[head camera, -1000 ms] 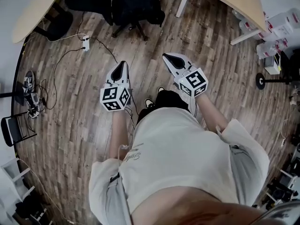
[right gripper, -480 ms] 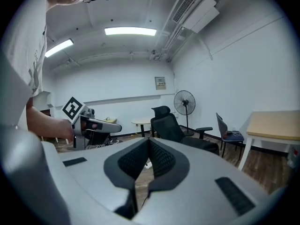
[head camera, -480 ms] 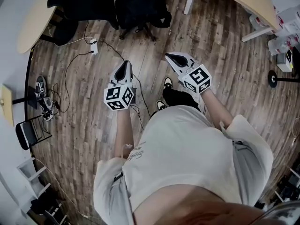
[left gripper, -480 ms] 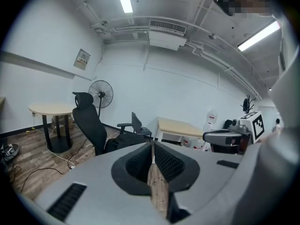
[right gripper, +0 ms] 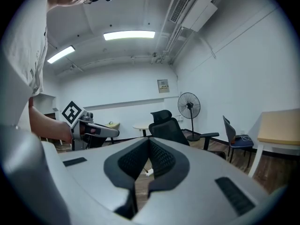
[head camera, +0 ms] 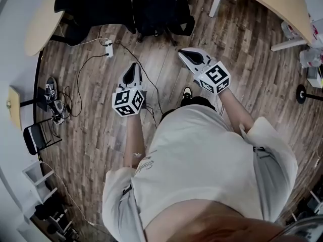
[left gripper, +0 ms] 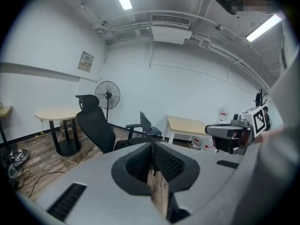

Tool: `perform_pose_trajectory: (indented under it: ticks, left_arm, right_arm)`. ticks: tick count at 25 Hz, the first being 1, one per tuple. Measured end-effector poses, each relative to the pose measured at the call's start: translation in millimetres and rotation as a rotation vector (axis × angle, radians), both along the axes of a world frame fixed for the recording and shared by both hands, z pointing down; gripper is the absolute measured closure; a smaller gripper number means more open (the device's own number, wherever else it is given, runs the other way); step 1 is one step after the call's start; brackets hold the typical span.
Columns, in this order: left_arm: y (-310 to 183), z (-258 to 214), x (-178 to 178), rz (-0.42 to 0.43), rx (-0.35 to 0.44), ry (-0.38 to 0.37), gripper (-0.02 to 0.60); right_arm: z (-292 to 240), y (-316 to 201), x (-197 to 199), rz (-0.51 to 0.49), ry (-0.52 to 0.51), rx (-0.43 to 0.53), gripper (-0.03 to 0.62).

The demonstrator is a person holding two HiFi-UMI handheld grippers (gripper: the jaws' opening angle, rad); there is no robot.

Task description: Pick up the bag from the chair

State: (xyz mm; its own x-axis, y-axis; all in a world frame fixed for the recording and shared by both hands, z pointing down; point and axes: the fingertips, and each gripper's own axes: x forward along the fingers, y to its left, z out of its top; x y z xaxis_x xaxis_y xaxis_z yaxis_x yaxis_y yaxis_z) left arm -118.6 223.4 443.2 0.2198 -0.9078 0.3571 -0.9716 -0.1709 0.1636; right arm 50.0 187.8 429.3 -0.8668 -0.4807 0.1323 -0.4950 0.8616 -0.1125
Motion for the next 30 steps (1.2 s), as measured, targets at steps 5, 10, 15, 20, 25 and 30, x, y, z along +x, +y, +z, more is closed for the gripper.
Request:
perform_pose_trajectory:
  ticks: [5, 10, 15, 20, 25, 30]
  left_arm:
    - [-20, -6, -4, -0.006, 0.004, -0.009, 0.554]
    - [-33, 4, -10, -0.003, -0.016, 0.006, 0.554]
    - [-57, 13, -20, 0.030, -0.013, 0.041, 0.554]
    - [-95, 9, -43, 0.052, 0.014, 0.082, 0.554]
    - [-150, 4, -57, 0.127, 0.032, 0.083, 0.554]
    - [-180, 2, -66, 0.194, 0.043, 0.070, 0.554]
  right_arm:
    - [4, -25, -7, -0.012, -0.006, -0.004, 0.600]
    - [15, -38, -11, 0.006, -0.015, -0.049, 0.600]
    - [18, -57, -20, 0.042, 0.017, -0.045, 0.600]
    - [11, -83, -39, 0.077, 0.065, -0.028, 0.600]
    - [2, -128, -54, 0.126, 0.107, 0.002, 0.600]
    - [11, -149, -62, 0.188, 0.092, -0.039, 0.600]
